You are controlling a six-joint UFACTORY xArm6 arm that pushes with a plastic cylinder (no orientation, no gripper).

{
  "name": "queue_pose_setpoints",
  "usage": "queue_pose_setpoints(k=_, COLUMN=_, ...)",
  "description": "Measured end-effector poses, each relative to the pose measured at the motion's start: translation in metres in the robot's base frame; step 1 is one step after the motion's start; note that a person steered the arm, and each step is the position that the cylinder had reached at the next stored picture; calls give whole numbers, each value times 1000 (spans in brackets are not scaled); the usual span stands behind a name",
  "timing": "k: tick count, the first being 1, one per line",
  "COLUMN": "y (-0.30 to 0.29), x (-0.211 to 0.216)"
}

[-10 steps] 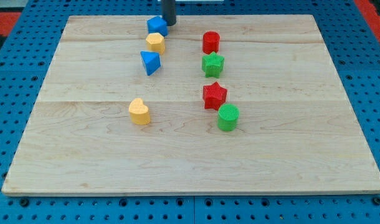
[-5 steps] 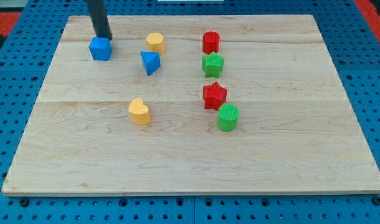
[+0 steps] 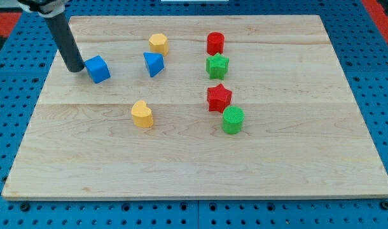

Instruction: Place the blue cube in between the blue triangle and yellow heart

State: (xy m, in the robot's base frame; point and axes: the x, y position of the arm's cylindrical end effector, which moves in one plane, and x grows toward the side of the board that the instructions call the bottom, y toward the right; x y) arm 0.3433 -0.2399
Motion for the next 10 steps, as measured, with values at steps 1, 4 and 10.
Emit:
queue_pose_setpoints(k=1, y=9, x=-10)
queue_pose_setpoints(k=4, y=63, x=24)
queue_pose_setpoints(k=10, y=87, x=72)
